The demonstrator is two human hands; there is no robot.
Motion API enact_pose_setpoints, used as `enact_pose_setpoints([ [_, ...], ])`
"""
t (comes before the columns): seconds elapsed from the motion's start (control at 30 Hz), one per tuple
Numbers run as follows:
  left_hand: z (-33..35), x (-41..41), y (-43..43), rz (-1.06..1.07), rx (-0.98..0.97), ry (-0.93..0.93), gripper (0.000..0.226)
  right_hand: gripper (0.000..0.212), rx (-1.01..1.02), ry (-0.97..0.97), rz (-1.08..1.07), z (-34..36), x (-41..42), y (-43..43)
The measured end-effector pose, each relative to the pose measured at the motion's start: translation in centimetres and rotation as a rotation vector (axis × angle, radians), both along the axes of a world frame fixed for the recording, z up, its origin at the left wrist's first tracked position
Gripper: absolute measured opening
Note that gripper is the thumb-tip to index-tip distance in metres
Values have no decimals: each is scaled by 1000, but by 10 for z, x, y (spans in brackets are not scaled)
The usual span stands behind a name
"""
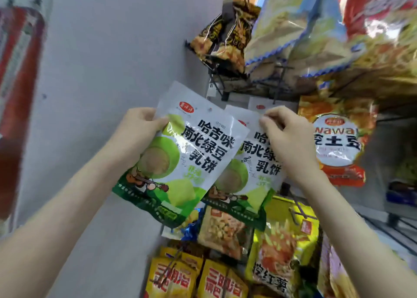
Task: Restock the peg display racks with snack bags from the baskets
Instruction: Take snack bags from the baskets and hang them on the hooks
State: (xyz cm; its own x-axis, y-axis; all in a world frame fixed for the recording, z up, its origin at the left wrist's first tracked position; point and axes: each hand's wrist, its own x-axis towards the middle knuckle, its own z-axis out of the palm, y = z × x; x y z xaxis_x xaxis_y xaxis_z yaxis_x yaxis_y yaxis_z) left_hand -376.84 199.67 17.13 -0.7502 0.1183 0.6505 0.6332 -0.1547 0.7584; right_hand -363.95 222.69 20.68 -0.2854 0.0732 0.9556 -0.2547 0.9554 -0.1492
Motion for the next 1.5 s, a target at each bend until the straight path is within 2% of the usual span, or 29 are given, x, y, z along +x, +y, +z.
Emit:
enact_pose_setpoints([
  [0.07,14,-12,8,-35,18,27,15,8,-37,-19,-64,19,-13,5],
  [0.17,27,-29,24,-29,25,31,20,13,-152,-36,-131,40,-30,21],
  [0.27,36,-38,40,-44,34,31,18,17,-296,-2,-96,59,-37,36],
  [0.33,41,-40,49,-32,39,16,21,12,-354,50,-46,71,-39,45],
  [0.47,49,-39,66,86,76,21,25,26,-340,89,15,92,-44,60],
  [0.67,58,-31,92,165,96,31,21,4,-285,8,-51,108,-60,66],
  [0.87,57,-29,104,248,66,42,22,15,-290,-83,-40,113,-60,77],
  [1.0,57,-30,105,257,61,46,18,13,-353,-92,25,115,-65,88],
  [1.13,62,-34,106,295,50,67,16,17,-306,-121,40,121,-70,91],
  [1.2,62,-37,106,301,53,72,16,23,-250,-155,-29,119,-76,96],
  [1.33,55,-42,105,318,60,70,19,24,-103,-133,-305,106,-88,101],
  [1.43,47,-46,102,324,86,67,20,38,148,66,-714,84,-95,99],
  [1.5,42,-47,99,325,97,59,23,39,192,238,-733,64,-100,94],
])
